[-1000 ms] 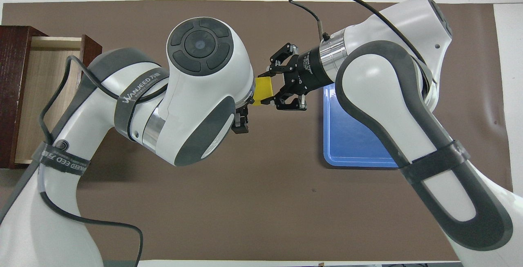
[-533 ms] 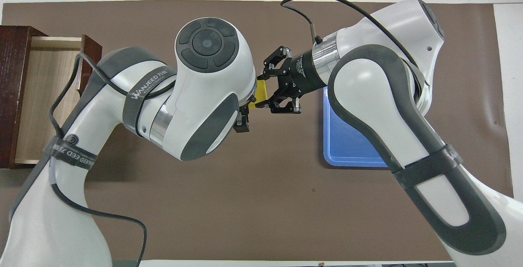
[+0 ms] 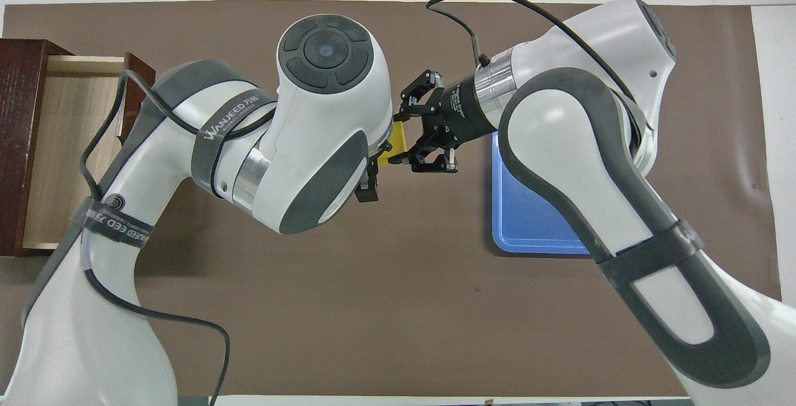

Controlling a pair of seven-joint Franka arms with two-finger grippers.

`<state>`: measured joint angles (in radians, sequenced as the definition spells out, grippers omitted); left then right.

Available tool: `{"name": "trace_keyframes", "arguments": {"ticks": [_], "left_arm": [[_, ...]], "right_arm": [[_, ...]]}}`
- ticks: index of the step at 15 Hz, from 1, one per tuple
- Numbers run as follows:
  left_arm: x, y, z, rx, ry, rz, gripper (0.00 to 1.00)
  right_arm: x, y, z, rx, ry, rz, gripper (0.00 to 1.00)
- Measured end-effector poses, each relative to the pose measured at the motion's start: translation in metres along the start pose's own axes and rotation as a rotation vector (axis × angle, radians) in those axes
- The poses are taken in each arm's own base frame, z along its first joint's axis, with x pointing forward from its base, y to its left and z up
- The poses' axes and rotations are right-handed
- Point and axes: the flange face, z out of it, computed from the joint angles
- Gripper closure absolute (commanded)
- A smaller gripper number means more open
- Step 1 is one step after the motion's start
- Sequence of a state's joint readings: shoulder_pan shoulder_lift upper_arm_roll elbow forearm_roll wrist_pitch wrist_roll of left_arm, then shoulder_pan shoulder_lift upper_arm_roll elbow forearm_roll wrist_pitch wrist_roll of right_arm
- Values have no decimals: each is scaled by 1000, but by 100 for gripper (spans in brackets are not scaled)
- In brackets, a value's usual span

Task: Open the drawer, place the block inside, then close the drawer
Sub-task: 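Grasp the cube with the left gripper while the right gripper opens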

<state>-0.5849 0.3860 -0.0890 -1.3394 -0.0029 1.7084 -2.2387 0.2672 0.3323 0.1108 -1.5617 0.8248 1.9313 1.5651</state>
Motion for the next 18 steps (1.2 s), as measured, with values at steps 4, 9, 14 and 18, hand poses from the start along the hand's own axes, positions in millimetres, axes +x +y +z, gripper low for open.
{"name": "trace_keyframes", "arguments": {"ticks": [4, 9, 14, 18], "left_arm": [[-3, -3, -12, -6, -5, 4, 0], [-8, -3, -20, -16, -14, -1, 0], [-15, -3, -19, -14, -13, -10, 0], [-15, -5, -18, -4, -5, -12, 22]], "right_arm": [[0, 0, 0, 0, 0, 0, 100], [0, 0, 0, 0, 0, 0, 100], [-2, 0, -1, 3, -1, -3, 100], [-2, 0, -2, 3, -1, -3, 100]]}}
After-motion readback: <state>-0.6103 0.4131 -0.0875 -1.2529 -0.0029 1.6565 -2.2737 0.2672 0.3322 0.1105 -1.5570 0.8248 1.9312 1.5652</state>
